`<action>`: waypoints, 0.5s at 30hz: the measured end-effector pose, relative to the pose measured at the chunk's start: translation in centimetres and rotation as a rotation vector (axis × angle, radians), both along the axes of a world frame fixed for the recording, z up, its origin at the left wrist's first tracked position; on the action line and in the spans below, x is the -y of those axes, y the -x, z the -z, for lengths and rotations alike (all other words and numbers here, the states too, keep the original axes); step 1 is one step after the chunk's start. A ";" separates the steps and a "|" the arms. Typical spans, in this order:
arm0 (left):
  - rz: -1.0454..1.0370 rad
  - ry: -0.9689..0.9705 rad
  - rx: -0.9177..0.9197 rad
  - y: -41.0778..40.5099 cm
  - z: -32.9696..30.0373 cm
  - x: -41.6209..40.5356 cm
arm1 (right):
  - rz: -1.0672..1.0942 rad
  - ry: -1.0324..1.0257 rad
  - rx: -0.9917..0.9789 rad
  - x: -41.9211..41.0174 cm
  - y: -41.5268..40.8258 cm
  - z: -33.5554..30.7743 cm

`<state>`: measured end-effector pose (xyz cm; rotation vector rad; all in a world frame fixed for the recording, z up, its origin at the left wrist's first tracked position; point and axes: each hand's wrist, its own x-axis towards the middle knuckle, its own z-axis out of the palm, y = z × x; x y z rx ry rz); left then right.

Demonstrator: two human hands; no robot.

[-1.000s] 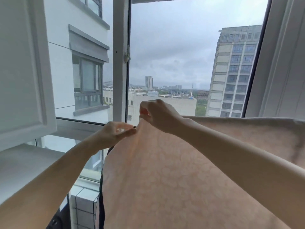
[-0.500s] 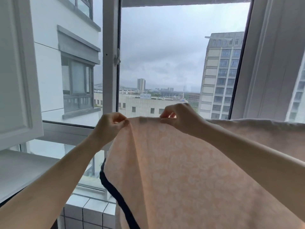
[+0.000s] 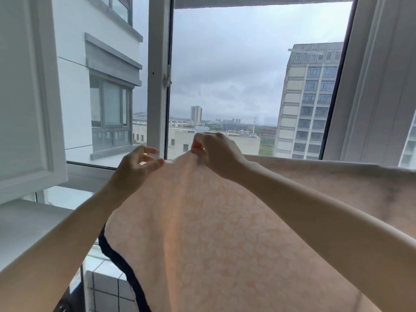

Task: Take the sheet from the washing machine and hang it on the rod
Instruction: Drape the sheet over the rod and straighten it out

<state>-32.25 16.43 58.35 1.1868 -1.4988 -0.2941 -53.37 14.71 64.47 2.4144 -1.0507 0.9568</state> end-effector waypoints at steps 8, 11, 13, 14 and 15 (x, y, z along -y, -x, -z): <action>0.179 -0.064 0.208 2.0 2.3 0.9 | -0.031 -0.118 -0.027 -0.4 1.7 -0.2; 0.241 -0.067 0.186 3.2 1.8 1.1 | 0.019 -0.117 0.003 -0.9 4.1 -0.4; 0.272 -0.047 0.156 4.2 1.6 1.3 | 0.046 -0.125 -0.003 -1.2 5.6 -0.1; 0.281 -0.028 0.146 4.9 1.6 1.4 | 0.058 -0.141 -0.011 -1.4 6.2 0.1; 0.285 0.000 0.140 5.5 1.6 1.6 | 0.068 -0.160 -0.015 -1.6 6.6 0.2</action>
